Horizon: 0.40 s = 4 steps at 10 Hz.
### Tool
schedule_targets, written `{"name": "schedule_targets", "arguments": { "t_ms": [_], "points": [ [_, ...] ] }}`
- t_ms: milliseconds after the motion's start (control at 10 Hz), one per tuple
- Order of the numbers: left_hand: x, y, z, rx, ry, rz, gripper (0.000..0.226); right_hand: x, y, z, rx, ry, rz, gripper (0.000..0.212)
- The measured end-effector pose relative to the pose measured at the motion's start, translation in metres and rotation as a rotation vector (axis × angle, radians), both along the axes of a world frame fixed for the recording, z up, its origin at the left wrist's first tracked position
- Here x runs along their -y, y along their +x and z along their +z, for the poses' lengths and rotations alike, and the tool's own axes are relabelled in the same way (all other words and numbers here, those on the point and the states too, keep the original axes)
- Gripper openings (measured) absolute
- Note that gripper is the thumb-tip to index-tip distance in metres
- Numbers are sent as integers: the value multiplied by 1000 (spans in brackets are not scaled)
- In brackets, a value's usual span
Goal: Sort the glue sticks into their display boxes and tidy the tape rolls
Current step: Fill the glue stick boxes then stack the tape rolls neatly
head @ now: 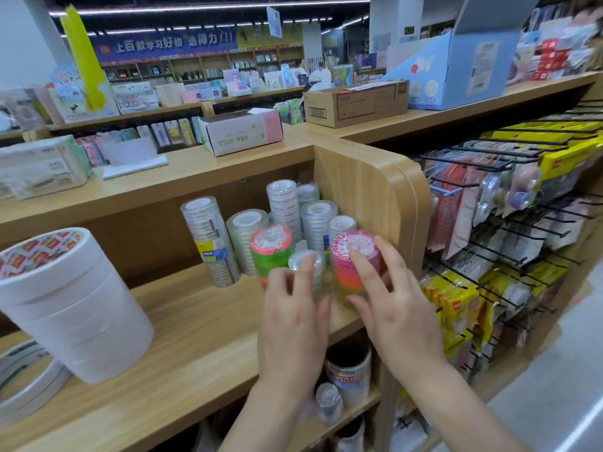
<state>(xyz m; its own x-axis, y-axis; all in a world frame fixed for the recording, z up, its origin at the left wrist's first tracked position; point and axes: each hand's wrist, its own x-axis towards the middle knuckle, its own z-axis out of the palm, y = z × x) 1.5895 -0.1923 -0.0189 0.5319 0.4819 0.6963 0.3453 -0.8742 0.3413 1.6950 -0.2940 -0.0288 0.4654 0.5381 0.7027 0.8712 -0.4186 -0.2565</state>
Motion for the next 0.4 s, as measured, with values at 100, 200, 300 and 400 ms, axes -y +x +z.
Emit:
{"name": "schedule_targets", "arguments": {
  "t_ms": [100,200,300,400],
  "points": [
    [-11,-1,-1,-54,-18,63,72,-4,-1,-8,-30,69,32,64],
    [-13,3,-7,-85,-75,29,68,-3,-1,-10,-58,72,56,65],
    [-14,6,-9,-90,-98,2,68,1,-2,-9,-86,65,91,68],
    [-16,5,-7,-92,-105,-17,71,9,-7,-3,-69,69,59,67]
  ]
}}
